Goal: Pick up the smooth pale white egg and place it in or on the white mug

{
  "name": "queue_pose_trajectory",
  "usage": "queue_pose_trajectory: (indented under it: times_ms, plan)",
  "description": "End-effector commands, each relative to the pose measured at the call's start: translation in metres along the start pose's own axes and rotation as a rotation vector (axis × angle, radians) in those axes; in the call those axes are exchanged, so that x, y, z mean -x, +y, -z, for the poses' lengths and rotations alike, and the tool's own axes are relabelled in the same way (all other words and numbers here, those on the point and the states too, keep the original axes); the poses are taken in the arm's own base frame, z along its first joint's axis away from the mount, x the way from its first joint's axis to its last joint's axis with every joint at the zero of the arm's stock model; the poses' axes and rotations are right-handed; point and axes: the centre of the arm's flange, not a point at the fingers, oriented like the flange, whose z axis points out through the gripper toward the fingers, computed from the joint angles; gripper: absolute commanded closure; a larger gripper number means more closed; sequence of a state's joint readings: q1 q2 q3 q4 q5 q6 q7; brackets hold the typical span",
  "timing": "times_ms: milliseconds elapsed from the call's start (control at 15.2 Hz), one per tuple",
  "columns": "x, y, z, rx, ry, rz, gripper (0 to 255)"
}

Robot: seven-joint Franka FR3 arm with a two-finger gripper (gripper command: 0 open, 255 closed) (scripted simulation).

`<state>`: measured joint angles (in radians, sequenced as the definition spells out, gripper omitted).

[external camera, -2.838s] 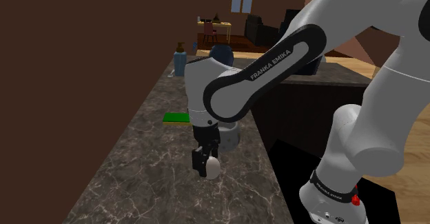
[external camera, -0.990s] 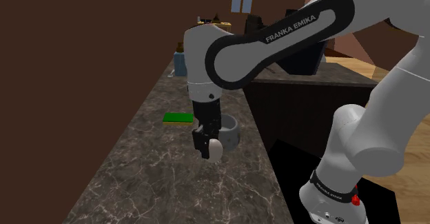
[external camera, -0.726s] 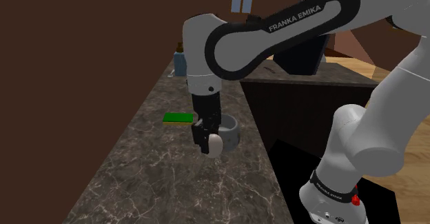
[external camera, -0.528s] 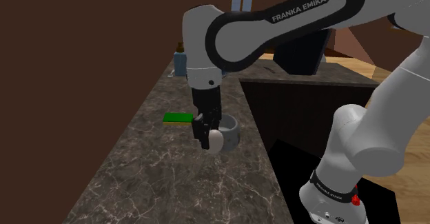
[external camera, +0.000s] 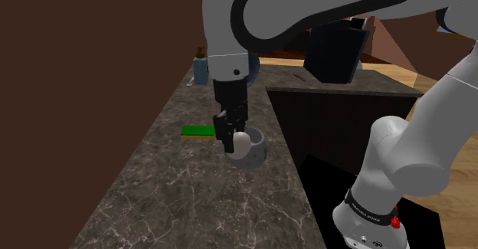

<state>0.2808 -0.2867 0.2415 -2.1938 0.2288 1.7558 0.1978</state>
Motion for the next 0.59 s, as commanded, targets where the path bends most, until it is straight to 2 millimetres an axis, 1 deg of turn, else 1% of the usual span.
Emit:
queue_pose_trajectory:
  times_ms: [0, 66, 528]
  plan:
    - [0.002, -0.001, 0.01, 0.0, 0.0, 0.0, 255]
    - [0.003, -0.001, 0.013, 0.0, 0.0, 0.0, 255]
    - [-0.019, 0.086, 0.032, 0.0, 0.0, 0.0, 255]
